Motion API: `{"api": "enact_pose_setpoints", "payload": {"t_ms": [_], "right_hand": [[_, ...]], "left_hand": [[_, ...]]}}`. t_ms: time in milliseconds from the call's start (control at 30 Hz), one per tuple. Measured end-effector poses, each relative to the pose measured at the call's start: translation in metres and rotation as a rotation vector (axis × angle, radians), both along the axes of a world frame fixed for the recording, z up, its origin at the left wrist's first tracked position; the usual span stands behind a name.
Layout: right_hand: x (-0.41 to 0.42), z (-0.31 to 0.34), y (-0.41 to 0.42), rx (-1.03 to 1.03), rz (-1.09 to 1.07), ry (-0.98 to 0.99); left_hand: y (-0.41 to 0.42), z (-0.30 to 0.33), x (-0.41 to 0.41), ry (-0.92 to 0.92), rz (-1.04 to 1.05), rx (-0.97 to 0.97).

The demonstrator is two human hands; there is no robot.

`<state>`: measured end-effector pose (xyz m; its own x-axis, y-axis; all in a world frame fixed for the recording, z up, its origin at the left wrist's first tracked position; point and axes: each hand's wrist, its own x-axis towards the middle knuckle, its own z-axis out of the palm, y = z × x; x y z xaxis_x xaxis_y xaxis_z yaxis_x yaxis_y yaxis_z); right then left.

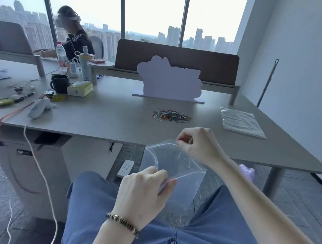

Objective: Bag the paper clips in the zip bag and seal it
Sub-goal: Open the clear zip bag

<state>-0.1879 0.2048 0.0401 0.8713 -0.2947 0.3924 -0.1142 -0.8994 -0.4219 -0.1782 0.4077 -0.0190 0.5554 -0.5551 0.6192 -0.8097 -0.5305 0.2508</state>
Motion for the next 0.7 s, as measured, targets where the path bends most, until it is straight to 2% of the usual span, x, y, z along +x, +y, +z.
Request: {"api": "enact_pose_setpoints", "payload": {"t_ms": [400,700], "right_hand": [[0.064,-0.044,-0.02,0.105,0.038,0.133],[0.131,-0.048,-0.096,0.216,-0.156,0.057]], "left_hand": [[-0.025,-0.04,0.053,0.123,0.09,0.083],[-0.05,-0.062,0.095,0.201,0.131,0.184]]}}
